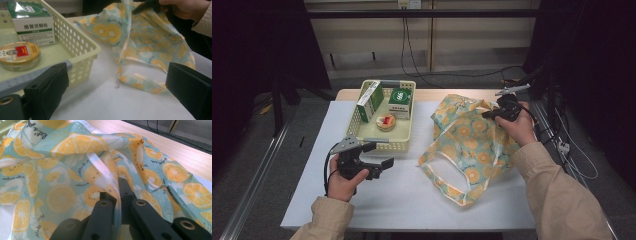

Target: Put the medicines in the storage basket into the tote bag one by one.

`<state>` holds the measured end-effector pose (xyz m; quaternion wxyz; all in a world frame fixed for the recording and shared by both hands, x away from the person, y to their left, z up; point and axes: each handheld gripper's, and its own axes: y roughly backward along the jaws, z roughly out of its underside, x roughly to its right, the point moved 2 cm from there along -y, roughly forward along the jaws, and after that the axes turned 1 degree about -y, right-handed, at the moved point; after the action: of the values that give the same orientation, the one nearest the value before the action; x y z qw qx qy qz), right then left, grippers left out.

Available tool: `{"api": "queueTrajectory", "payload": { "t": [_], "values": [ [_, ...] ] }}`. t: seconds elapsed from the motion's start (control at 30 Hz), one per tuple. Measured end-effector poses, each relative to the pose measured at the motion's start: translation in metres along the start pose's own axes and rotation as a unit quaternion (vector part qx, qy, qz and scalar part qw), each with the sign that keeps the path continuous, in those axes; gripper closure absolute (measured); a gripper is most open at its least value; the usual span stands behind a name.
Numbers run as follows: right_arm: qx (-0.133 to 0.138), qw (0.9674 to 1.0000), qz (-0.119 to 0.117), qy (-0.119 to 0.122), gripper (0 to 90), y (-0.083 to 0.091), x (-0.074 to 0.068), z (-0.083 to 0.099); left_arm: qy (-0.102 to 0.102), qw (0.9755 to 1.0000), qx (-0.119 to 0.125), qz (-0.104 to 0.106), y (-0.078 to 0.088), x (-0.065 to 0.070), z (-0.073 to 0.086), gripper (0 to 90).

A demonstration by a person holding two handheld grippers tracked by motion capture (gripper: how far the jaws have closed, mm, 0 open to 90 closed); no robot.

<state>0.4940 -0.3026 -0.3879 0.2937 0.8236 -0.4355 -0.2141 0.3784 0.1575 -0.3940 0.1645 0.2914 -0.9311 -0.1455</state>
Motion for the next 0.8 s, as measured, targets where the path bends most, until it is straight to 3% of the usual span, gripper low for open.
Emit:
{"api": "queueTrajectory", "payload": {
  "t": [0.47,0.7,0.8],
  "values": [
    [-0.001,1.0,-0.003,-0.006,90.0,0.0,0.002,0.001,-0.012,0.9998,-0.012,-0.014,-0.011,-0.021,-0.036,4.5],
    [0.002,0.9999,-0.009,-0.008,90.0,-0.002,0.001,0.001,-0.025,0.9992,-0.025,-0.02,-0.026,-0.033,-0.058,4.5],
    [0.003,0.9999,-0.011,-0.009,90.0,-0.001,0.001,0.0,-0.018,0.9993,-0.025,-0.02,-0.034,-0.039,-0.064,4.4]
  ]
}}
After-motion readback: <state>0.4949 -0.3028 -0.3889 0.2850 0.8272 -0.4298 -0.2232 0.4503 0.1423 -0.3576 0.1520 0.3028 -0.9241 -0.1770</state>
